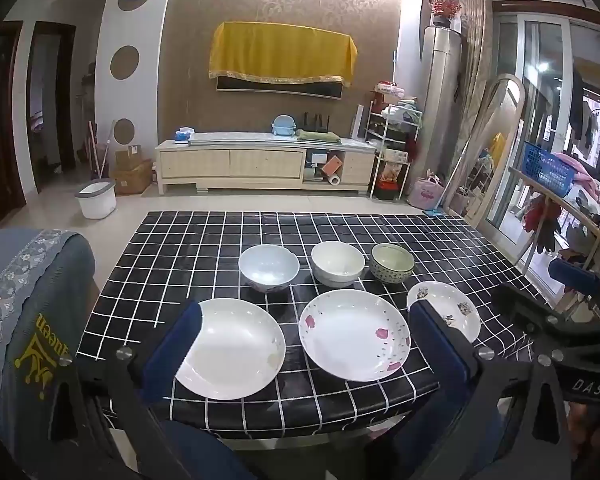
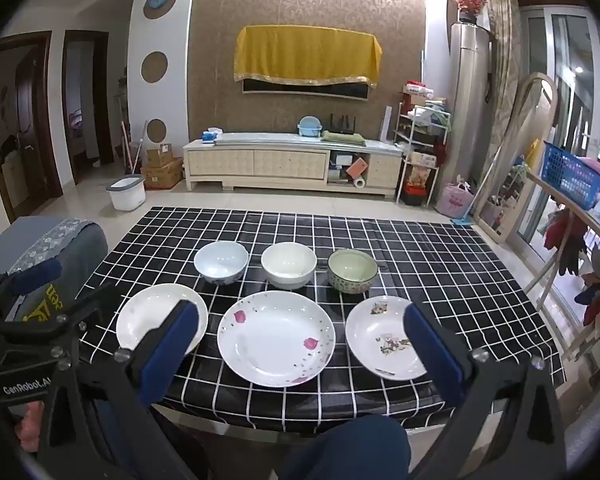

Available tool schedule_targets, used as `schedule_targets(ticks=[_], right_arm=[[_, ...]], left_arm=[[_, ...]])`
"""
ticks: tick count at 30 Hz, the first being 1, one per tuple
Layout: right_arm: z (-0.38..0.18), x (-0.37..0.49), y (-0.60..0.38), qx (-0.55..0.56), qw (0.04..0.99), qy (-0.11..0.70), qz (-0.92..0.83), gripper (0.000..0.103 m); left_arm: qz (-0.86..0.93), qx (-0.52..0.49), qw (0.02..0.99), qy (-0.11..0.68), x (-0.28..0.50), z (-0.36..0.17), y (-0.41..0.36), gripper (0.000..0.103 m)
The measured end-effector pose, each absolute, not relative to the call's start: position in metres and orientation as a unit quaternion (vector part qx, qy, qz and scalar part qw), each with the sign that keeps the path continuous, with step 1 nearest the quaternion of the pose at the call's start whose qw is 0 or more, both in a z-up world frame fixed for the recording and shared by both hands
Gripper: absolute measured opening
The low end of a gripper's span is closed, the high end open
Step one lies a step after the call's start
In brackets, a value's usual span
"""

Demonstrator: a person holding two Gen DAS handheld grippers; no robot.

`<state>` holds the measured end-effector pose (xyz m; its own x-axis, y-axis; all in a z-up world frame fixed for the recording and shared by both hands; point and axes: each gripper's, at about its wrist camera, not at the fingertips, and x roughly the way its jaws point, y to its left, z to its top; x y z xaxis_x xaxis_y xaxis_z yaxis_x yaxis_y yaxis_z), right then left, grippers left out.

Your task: Organize plates and bowls

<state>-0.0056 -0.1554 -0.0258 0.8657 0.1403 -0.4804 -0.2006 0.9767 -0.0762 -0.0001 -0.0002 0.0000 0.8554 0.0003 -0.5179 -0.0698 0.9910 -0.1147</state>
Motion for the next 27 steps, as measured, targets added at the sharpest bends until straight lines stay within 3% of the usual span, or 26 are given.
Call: schedule_targets(ticks=[27], right_arm=[[-0.0272, -0.0048, -0.1544, -0.067, 0.962, 0.252, 0.086, 0.103]], left_arm=[[0.016, -0.065, 0.959, 0.274, -0.0022, -0.0028, -0.0013, 0.102]])
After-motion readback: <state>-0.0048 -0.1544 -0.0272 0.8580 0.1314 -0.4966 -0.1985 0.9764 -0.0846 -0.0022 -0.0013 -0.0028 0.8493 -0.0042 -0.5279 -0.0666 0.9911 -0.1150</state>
